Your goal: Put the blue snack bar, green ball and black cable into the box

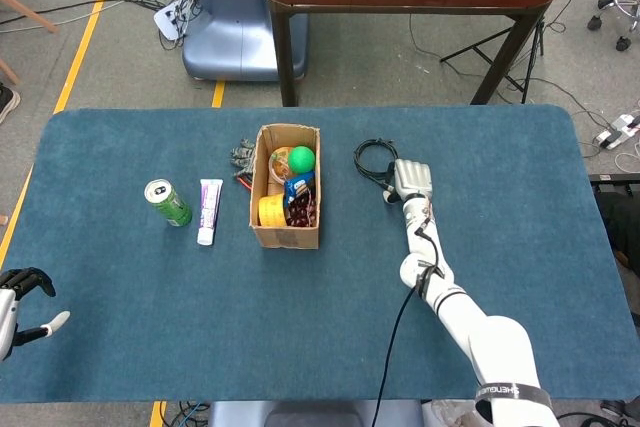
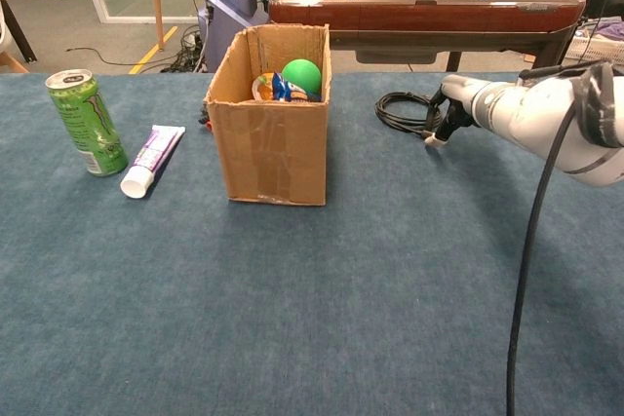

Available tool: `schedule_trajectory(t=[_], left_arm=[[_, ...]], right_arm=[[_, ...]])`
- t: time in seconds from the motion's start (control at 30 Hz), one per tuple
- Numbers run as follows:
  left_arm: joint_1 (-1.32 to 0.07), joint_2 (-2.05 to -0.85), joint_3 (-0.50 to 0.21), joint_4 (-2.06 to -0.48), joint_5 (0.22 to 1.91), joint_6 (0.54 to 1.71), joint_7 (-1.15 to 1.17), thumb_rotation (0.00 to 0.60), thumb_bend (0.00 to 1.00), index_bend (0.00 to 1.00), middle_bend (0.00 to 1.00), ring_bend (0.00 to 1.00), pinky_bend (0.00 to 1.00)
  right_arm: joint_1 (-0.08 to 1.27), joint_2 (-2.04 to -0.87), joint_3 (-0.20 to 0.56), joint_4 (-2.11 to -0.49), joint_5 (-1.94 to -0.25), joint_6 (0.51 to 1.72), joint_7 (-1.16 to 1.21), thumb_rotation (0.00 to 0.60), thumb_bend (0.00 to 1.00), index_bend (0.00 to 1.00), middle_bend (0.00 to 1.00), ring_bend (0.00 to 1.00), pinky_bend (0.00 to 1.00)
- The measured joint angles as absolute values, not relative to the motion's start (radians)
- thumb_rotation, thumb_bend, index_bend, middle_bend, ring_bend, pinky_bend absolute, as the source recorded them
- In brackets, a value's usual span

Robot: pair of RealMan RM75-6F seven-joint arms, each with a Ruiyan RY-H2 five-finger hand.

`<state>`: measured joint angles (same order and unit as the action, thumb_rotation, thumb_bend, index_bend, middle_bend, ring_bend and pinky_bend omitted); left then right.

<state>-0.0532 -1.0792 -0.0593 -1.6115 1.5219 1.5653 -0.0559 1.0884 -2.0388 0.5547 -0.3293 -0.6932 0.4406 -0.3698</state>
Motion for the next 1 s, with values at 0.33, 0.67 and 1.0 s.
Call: schedule_trajectory(t=[0.33, 0.67, 1.0], left_arm=[[-0.054, -1.079, -0.059, -1.613, 1.522, 1.565, -0.054, 0.600, 0.08, 0.57, 0.46, 0.37, 0.68], [-0.053, -1.079, -0.060, -1.613, 1.523, 1.566, -0.055, 0.600, 0.08, 0.57, 0.46, 0.37, 0.68], [-0.054, -1.080, -0.059, -1.612, 1.522, 1.563, -0.051, 0.600, 0.08, 0.57, 0.46, 0.37, 0.68]], right_arm=[[1.088, -2.031, 0.558, -0.335, -0.668, 0.428, -0.366, 0.600, 0.42, 0.52, 1.00, 1.00, 1.00], [1.085, -2.028, 0.550, -0.341, -0.659, 0.425, -0.368, 0.600, 0.51, 0.55, 1.00, 1.00, 1.00], [1.068, -2.007, 0.541, -0.389, -0.656, 0.419, -0.358, 0.600, 0.54, 0.57, 1.00, 1.00, 1.00]])
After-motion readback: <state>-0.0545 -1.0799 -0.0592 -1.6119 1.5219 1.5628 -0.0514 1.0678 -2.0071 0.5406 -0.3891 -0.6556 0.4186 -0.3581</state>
